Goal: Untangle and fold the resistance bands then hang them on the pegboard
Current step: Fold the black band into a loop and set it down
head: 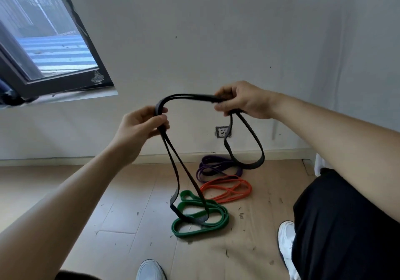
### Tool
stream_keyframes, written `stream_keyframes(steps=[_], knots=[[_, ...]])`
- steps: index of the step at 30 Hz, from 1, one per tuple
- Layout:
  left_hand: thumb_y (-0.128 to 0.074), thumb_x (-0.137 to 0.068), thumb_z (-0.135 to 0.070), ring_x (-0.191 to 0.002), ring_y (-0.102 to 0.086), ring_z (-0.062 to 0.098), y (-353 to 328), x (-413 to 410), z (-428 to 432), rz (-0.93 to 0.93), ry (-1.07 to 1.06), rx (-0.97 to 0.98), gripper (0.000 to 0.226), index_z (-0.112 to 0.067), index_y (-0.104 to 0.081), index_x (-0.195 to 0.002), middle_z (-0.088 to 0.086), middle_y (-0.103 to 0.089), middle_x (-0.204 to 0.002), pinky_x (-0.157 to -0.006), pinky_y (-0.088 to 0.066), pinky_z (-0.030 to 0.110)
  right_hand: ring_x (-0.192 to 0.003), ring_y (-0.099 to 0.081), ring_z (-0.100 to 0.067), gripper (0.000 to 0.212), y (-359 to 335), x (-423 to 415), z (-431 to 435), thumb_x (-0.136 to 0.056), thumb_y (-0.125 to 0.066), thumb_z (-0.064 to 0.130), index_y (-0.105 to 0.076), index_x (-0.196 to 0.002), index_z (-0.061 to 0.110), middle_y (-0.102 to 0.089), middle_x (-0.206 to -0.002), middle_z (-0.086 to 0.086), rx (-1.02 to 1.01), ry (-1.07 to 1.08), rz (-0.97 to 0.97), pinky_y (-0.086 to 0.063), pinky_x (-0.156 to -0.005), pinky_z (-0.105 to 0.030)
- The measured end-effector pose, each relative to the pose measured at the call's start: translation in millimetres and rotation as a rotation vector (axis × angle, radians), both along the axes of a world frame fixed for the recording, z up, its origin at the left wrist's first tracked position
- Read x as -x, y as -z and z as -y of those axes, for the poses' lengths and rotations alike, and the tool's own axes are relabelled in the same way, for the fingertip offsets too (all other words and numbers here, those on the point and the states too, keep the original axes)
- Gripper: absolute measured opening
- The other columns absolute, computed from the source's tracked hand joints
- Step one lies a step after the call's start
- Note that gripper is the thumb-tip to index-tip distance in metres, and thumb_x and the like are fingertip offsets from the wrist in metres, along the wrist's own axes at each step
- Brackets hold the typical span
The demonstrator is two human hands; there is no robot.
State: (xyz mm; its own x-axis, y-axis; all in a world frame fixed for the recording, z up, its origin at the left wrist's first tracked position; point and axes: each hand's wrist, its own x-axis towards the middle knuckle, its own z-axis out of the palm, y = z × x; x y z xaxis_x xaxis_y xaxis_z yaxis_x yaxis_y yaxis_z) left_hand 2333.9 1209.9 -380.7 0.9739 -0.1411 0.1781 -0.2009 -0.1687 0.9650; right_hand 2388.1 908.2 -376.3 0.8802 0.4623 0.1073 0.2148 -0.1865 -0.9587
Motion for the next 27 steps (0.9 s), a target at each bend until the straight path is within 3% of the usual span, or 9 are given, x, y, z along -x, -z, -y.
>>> stream_keyframes(steps=[3, 6, 8, 11, 13, 16, 20, 24, 27], knots=[[-0.064, -0.096, -0.010, -0.081, -0.064, 0.017, -9.6, -3.4, 7.7, 0.045, -0.001, 0.070, 0.018, -0.010, -0.071, -0.113, -0.003, -0.068, -0.080, -0.088, -0.052, 0.036, -0.084, -0.068, -0.013, 0.028, 8.1, 3.4, -5.6, -0.088, -0.075, 0.008, -0.067, -0.114, -0.001, -0.072, -0.083, 0.002, 0.255, -0.068, -0.028, -0.054, -0.083, -0.028], [-0.063, -0.098, -0.011, -0.080, -0.060, 0.013, -16.7, -3.1, 24.3, 0.107, 0.040, 0.033, 0.019, -0.013, -0.071, -0.115, -0.006, -0.065, -0.082, -0.083, -0.052, 0.030, -0.096, -0.069, -0.018, 0.029, 9.9, 7.2, -22.6, -0.087, -0.079, 0.020, -0.070, -0.112, 0.008, -0.074, -0.097, -0.005, 0.331, -0.111, -0.003, -0.052, -0.097, -0.046], [-0.063, -0.099, -0.012, -0.081, -0.060, 0.013, -20.1, -1.3, 33.0, 0.144, 0.090, -0.037, 0.019, -0.015, -0.071, -0.116, -0.003, -0.066, -0.087, -0.083, -0.053, 0.029, -0.107, -0.070, -0.020, 0.031, 3.6, 10.9, -35.3, -0.087, -0.080, 0.023, -0.070, -0.115, 0.016, -0.075, -0.108, -0.007, 0.207, -0.107, 0.006, -0.048, -0.105, -0.047], [-0.065, -0.098, -0.013, -0.084, -0.061, 0.017, -19.5, -0.3, 36.8, 0.185, 0.123, -0.189, 0.019, -0.017, -0.072, -0.116, 0.002, -0.070, -0.093, -0.083, -0.053, 0.030, -0.100, -0.071, -0.021, 0.031, -6.4, 13.9, -49.6, -0.089, -0.075, 0.010, -0.068, -0.119, 0.003, -0.073, -0.107, -0.013, -0.030, -0.073, 0.052, -0.054, -0.098, -0.037], [-0.070, -0.095, -0.014, -0.083, -0.064, 0.018, -16.7, -1.1, 34.8, 0.199, 0.073, -0.238, 0.022, -0.016, -0.071, -0.117, 0.006, -0.072, -0.094, -0.084, -0.055, 0.032, -0.089, -0.072, -0.022, 0.028, -6.5, 13.9, -54.7, -0.089, -0.075, 0.007, -0.069, -0.115, -0.005, -0.073, -0.099, -0.018, -0.017, -0.017, 0.140, -0.058, -0.089, -0.033], [-0.078, -0.088, -0.010, -0.083, -0.072, 0.017, -11.2, -1.5, 28.3, 0.173, -0.007, -0.261, 0.032, -0.011, -0.067, -0.117, 0.005, -0.076, -0.095, -0.082, -0.060, 0.027, -0.082, -0.072, -0.023, 0.022, -4.4, 12.7, -58.7, -0.090, -0.074, 0.006, -0.072, -0.109, -0.005, -0.073, -0.095, -0.022, -0.005, 0.036, 0.199, -0.061, -0.087, -0.038], [-0.078, -0.088, -0.016, -0.093, -0.074, 0.017, 2.9, 2.5, 20.7, 0.147, 0.019, -0.437, 0.021, -0.010, -0.072, -0.108, 0.003, -0.077, -0.098, -0.094, -0.058, 0.034, -0.081, -0.070, -0.022, 0.020, -10.4, 15.5, -65.4, -0.092, -0.070, 0.005, -0.070, -0.109, -0.004, -0.071, -0.090, -0.014, -0.118, 0.056, 0.213, -0.058, -0.086, -0.040], [-0.071, -0.094, -0.015, -0.096, -0.075, 0.022, 2.2, 2.1, 13.0, 0.083, 0.036, -0.224, 0.011, -0.013, -0.070, -0.104, 0.007, -0.077, -0.096, -0.096, -0.058, 0.038, -0.082, -0.070, -0.022, 0.012, -9.2, 14.1, -63.2, -0.093, -0.070, 0.011, -0.070, -0.104, 0.004, -0.071, -0.086, -0.008, -0.161, 0.077, 0.162, -0.056, -0.091, -0.049], [-0.069, -0.094, -0.012, -0.092, -0.074, 0.025, -4.6, 1.8, 11.2, 0.060, 0.051, -0.023, 0.017, -0.009, -0.068, -0.111, 0.008, -0.076, -0.091, -0.092, -0.058, 0.035, -0.085, -0.070, -0.023, 0.021, -8.9, 13.2, -55.4, -0.092, -0.072, 0.013, -0.068, -0.109, 0.002, -0.071, -0.089, -0.007, -0.079, 0.048, 0.136, -0.056, -0.092, -0.047]])
